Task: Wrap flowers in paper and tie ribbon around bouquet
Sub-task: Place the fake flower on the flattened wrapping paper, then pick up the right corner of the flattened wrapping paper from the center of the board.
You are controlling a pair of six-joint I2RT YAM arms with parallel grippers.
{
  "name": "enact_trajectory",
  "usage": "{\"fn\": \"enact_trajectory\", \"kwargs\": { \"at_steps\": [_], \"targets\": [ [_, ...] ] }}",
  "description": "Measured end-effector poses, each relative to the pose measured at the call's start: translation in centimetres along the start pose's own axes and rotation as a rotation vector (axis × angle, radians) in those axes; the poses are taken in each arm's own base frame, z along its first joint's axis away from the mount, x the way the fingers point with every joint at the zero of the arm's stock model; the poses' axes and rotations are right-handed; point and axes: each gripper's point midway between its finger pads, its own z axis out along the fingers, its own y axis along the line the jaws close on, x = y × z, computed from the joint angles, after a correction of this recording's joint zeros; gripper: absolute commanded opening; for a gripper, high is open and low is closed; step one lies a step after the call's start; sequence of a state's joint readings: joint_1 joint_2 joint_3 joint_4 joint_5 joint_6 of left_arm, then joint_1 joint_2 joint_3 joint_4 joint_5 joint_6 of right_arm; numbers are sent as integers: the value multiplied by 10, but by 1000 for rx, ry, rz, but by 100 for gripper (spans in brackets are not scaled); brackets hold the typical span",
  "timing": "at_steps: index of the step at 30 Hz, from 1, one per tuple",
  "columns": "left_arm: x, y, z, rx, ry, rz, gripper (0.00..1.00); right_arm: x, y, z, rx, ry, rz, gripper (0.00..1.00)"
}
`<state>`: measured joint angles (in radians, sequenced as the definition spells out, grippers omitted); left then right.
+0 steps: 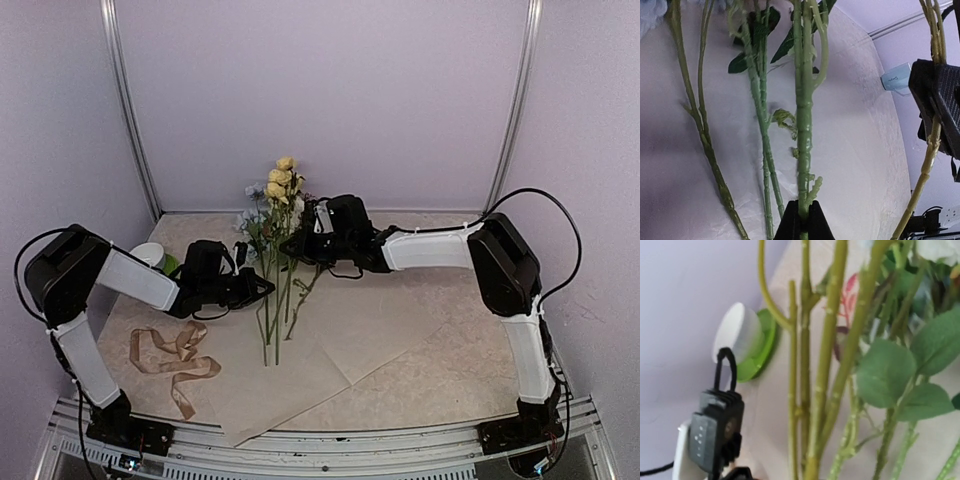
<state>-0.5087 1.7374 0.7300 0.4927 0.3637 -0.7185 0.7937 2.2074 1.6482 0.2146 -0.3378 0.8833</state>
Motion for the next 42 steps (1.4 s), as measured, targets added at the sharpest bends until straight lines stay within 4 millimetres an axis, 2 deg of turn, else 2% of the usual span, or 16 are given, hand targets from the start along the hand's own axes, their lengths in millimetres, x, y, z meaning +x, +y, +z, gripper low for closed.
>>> {"fn": "enact_trajectory", "kwargs": {
  "at_steps": [5, 9, 12, 15, 17, 20, 23, 25, 26, 28, 31, 32, 33, 35, 38, 42],
  "targets": [
    [16, 21, 15, -22, 36, -118, 0, 28, -38, 22, 57, 69, 87, 35],
    [14, 21, 16, -16, 27, -145, 0, 39, -52, 22, 114, 101, 94, 49],
    [14, 21, 16, -19, 26, -152, 12, 35, -52, 19, 141, 98, 39, 56],
    [15, 23, 16, -30, 25, -155, 35, 29, -47, 11, 168, 102, -18, 60],
    [16, 26, 16, -45, 28, -157, 46, 20, -37, 0, 182, 93, -63, 64],
    [21, 34, 15, -91, 37, -152, 53, 2, -16, -26, 201, 59, -134, 72],
    [22, 36, 12, -144, 44, -127, 60, -18, 4, -66, 234, 12, -207, 83],
    [20, 32, 8, -173, 40, -93, 67, -27, 9, -94, 269, -7, -245, 98],
    [17, 28, 6, -185, 33, -77, 70, -30, 5, -108, 297, -13, -254, 100],
    [10, 20, 2, -206, 14, -35, 75, -33, -18, -135, 387, -15, -259, 100],
    [-1, 9, -8, -239, -18, 25, 81, -21, -86, -180, 613, 35, -229, 100],
    [-4, 6, -11, -249, -26, 44, 83, -8, -118, -198, 713, 88, -213, 100],
    [-7, 4, -14, -260, -33, 60, 85, 1, -137, -209, 774, 125, -203, 100],
    [-11, 4, -20, -283, -40, 83, 87, 32, -174, -238, 900, 245, -183, 100],
    [-16, 5, -33, -321, -53, 102, 90, 69, -196, -265, 995, 398, -177, 98],
    [-32, 16, -62, -366, -113, 88, 91, 94, -201, -271, 973, 514, -174, 95]
  ]
}}
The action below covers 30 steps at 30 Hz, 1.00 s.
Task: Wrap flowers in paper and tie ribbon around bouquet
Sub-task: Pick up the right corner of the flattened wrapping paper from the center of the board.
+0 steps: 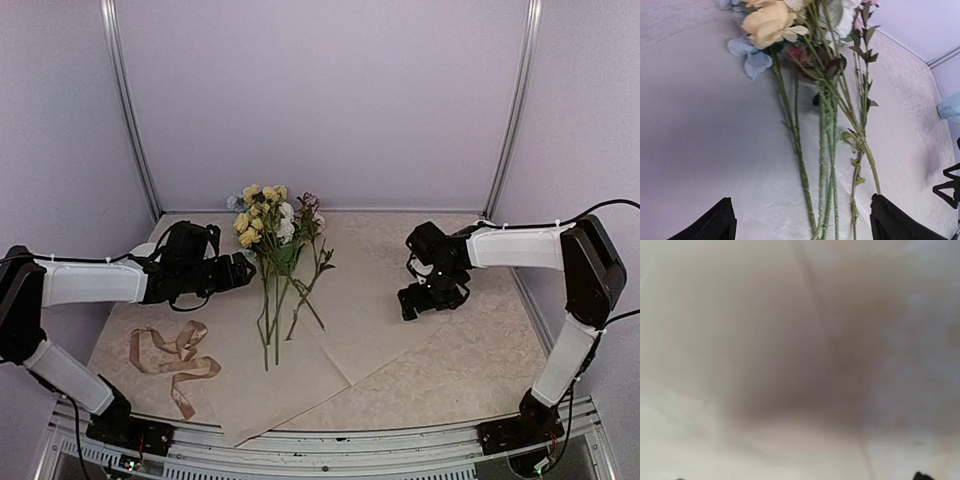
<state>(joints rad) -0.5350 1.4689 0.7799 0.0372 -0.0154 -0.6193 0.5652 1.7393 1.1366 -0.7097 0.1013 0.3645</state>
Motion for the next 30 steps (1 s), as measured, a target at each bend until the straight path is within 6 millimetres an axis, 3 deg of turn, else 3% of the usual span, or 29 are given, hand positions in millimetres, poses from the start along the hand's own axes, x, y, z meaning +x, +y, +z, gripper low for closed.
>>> {"fn": "enact_trajectory", "kwargs": {
  "at_steps": [4, 9, 14, 17, 23, 30],
  "targets": [
    [5, 32, -2, -60, 6, -37, 91, 13, 12, 18, -56, 75, -38, 91],
    [55, 72, 13, -110, 132, -96, 90, 9, 25, 25, -122, 83, -61, 85],
    [53, 65, 30, -52, 114, -92, 90, -7, 47, 24, -225, 37, -63, 80],
    [49, 60, 37, -25, 102, -87, 89, -16, 62, 22, -294, 6, -63, 63],
    [46, 56, 42, -1, 91, -74, 89, -24, 88, 19, -434, -27, -36, 1],
    [47, 56, 39, -4, 100, -43, 90, -32, 86, 17, -437, -55, -2, 0]
  ]
}}
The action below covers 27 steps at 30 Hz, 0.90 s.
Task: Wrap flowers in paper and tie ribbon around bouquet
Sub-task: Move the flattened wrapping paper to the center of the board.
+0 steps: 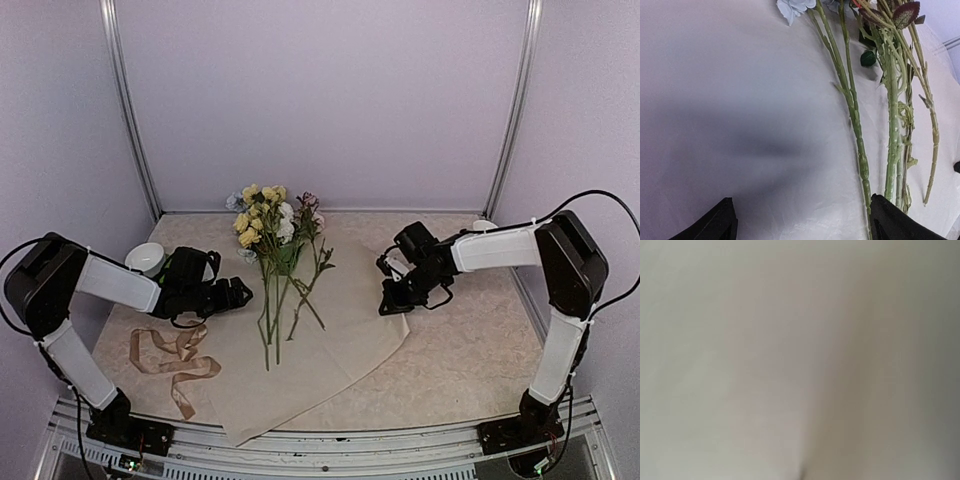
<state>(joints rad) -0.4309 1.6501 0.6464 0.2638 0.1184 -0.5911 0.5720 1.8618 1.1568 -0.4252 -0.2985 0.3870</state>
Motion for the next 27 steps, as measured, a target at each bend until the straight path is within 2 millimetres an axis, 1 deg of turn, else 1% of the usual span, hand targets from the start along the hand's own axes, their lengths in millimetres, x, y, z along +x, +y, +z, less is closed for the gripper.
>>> {"fn": "enact_trajectory", "kwargs": {
  "at_steps": [3, 6, 9, 12, 16, 19, 24, 27],
  "targets": [
    [0, 1, -1, -21, 18, 31, 90, -2, -12, -9, 20, -37, 24, 0],
    [0, 4, -1, -50, 39, 54, 90, 0, -31, -25, 49, -86, 73, 0],
    [-1, 6, 0, -71, 51, 73, 90, 14, -63, -46, 94, -137, 165, 0],
    [-1, 8, 0, -89, 61, 87, 90, 33, -90, -61, 143, -165, 250, 0],
    [-4, 8, 0, -99, 65, 104, 90, 59, -111, -72, 196, -188, 333, 0],
    [-4, 10, -1, -113, 70, 115, 90, 71, -118, -83, 223, -226, 370, 0],
    [1, 16, -3, -145, 93, 117, 91, 76, -122, -95, 245, -274, 403, 0],
    [2, 21, -8, -167, 104, 109, 94, 75, -124, -100, 261, -290, 413, 0]
  ]
}}
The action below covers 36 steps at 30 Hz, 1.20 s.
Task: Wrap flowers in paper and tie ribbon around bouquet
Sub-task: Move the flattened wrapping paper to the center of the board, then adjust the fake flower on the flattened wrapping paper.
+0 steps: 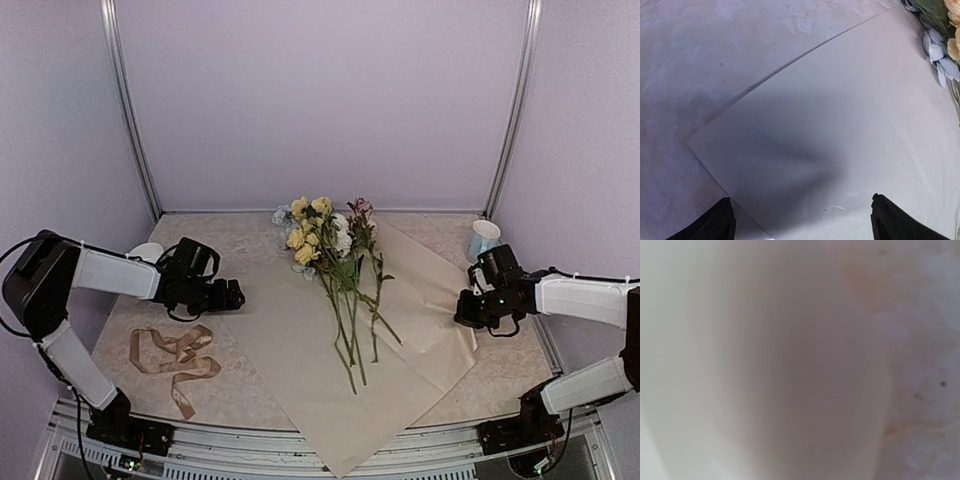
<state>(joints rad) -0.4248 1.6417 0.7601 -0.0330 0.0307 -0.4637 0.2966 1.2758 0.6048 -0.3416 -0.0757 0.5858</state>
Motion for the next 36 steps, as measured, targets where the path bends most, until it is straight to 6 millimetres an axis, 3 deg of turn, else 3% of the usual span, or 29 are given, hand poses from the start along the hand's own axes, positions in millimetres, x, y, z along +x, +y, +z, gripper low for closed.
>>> {"fn": "enact_trajectory", "kwargs": {
  "at_steps": [2, 3, 6, 7, 12, 15, 18, 20, 22, 25, 28, 31, 34, 36],
  "targets": [
    [-1, 5, -3, -19, -2, -9, 96, -3, -1, -4, 5, -17, 5, 0],
    [-2, 6, -4, -20, -3, -10, 98, -4, -1, -5, 5, -24, 9, 5],
    [0, 6, -2, -17, 9, -12, 97, -5, -2, -5, 4, -25, 17, 52],
    [-1, 5, 1, -18, 11, -8, 97, -4, -2, -3, 6, -21, 19, 60],
    [-18, -5, 15, -1, -12, -1, 96, -10, -8, -2, 67, -8, -4, 67],
    [-18, -5, 16, -2, -14, 1, 93, -40, -5, -18, 116, -79, -31, 69],
    [-21, -7, 19, 9, -22, 7, 93, -79, 6, -41, 167, -187, -70, 91],
    [-24, -9, 21, 18, -30, 12, 93, -98, 12, -56, 214, -245, -94, 96],
    [-28, -11, 24, 21, -34, 17, 93, -108, 13, -63, 250, -279, -109, 90],
    [-35, -12, 28, 20, -41, 25, 93, -107, 18, -61, 231, -271, -147, 71],
    [-41, -8, 31, 13, -49, 28, 93, -98, 42, -50, 103, -241, -188, 53],
    [-44, -2, 31, -2, -53, 25, 93, -69, 85, -20, -48, -131, -289, 36],
    [-45, 2, 31, -18, -54, 30, 94, -22, 119, 19, -118, 34, -404, 28],
    [-45, 3, 29, -24, -56, 33, 94, 8, 130, 42, -125, 132, -457, 25]
  ]
}}
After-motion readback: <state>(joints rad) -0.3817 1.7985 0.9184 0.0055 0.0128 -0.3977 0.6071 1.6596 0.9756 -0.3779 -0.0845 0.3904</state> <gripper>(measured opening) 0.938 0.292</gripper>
